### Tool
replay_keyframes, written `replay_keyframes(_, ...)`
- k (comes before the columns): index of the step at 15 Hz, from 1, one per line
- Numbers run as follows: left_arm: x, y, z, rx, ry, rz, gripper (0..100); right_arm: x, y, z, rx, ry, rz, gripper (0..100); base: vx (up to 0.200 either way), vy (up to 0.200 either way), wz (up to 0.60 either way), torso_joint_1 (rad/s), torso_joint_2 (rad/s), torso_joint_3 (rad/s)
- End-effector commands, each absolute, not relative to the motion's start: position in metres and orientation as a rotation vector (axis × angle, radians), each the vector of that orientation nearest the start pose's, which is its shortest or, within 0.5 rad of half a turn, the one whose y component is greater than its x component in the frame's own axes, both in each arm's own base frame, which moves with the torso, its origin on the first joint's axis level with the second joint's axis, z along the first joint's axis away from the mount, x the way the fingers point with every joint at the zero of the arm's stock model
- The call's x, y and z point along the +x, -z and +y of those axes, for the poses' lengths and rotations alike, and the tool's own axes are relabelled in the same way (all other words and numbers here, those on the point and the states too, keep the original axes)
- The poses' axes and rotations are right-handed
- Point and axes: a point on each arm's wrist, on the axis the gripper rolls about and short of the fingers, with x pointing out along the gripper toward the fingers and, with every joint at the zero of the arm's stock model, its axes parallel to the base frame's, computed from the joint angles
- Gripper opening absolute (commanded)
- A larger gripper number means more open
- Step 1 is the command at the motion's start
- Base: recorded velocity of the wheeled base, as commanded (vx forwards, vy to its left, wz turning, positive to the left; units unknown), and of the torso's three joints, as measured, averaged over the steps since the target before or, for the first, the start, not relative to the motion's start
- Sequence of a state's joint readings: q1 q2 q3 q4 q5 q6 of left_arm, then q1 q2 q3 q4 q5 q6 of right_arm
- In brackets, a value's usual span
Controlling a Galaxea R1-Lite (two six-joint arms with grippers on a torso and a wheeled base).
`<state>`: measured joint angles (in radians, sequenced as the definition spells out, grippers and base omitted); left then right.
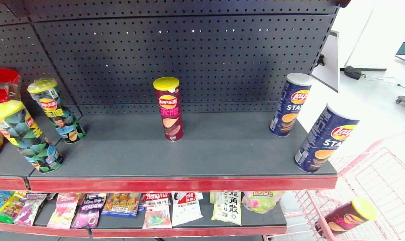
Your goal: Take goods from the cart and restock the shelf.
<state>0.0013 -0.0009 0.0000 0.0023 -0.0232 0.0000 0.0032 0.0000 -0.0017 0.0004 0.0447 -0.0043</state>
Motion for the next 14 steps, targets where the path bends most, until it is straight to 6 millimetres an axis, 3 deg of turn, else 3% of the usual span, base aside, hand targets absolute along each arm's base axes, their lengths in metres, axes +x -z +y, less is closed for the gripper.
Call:
replay_keyframes(1, -0.0228, -0.0752, -0.0006, 0.0, 0.021, 0.003, 100, -0.0227, -0.0755, 0.001, -0.005, -0.051, 0.001, 100, 0.0, -0.2, 0.0, 0.007, 0.01, 0.007)
replay_keyframes(6, -0.0228, -0.0752, -0.0005, -0.002, 0.02, 0.003, 100, -0.0228, -0.0759, 0.001, -0.005, -0.051, 0.0, 100, 0.0, -0.2, 0.0, 0.002, 0.0, 0.001)
replay_keyframes(9, -0.0228, -0.0752, -0.0006, -0.002, 0.021, 0.003, 100, -0.0229, -0.0759, 0.001, -0.002, -0.051, -0.002, 100, 0.0, 0.0, 0.0, 0.0, 0.0, 0.0)
replay_keyframes(14, -0.0228, -0.0752, -0.0005, -0.002, 0.02, 0.003, 100, -0.0227, -0.0757, 0.001, 0.0, -0.051, 0.0, 100, 0.0, 0.0, -0.6, 0.003, 0.0, 0.0)
